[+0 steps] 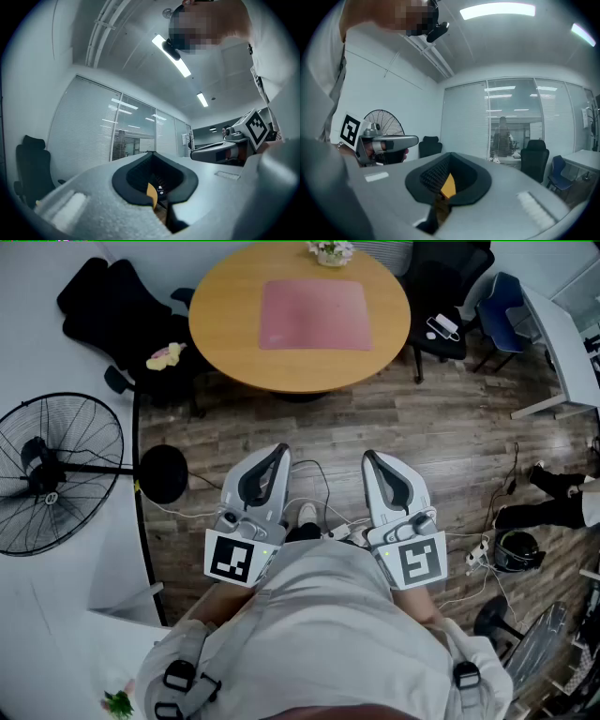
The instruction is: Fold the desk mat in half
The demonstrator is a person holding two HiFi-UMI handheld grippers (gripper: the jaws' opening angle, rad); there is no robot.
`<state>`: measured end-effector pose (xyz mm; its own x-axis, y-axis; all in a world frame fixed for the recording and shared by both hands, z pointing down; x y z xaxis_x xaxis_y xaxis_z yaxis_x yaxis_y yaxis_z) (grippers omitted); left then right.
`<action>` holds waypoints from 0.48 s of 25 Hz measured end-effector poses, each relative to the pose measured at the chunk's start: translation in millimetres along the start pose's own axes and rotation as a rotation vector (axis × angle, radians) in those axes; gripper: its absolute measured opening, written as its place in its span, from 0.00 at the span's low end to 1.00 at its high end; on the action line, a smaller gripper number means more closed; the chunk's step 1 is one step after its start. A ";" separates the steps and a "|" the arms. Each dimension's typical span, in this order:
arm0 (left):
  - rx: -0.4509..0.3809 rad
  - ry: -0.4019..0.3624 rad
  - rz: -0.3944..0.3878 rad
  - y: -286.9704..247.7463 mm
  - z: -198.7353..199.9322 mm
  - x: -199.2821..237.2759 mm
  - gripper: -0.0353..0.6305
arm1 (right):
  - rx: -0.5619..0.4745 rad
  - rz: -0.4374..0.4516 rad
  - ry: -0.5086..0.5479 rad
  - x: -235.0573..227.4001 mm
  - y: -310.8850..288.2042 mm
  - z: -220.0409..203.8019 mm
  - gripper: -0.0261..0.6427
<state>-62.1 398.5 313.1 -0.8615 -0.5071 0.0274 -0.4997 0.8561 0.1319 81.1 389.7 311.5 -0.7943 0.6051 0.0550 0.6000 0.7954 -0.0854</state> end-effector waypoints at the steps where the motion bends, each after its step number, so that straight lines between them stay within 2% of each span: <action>1: 0.000 0.003 0.000 1.8 -0.7 2.7 0.06 | 0.004 0.001 0.007 2.2 -1.7 -0.6 0.04; 4: 0.003 0.010 0.004 7.5 -1.6 10.9 0.06 | 0.006 -0.005 0.030 7.0 -5.2 -1.9 0.04; 8: 0.002 0.005 0.006 12.0 3.5 15.0 0.06 | -0.029 -0.007 -0.021 12.0 -5.7 7.8 0.05; 12: 0.004 -0.006 0.001 16.8 5.7 18.6 0.06 | -0.034 -0.008 -0.009 14.5 -4.9 8.9 0.05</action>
<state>-87.1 404.0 310.2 -0.8623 -0.5059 0.0214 -0.4995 0.8568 0.1278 65.8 394.3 303.8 -0.7996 0.5987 0.0465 0.5967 0.8008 -0.0509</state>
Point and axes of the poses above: the fingertips, and each gripper's own axes: y backward along the fingers, x to its left, z out of its top, the point moved 3 cm from there along y, backward along the fingers, and after that the axes turned 5 degrees about -z, right-handed, at the moved point
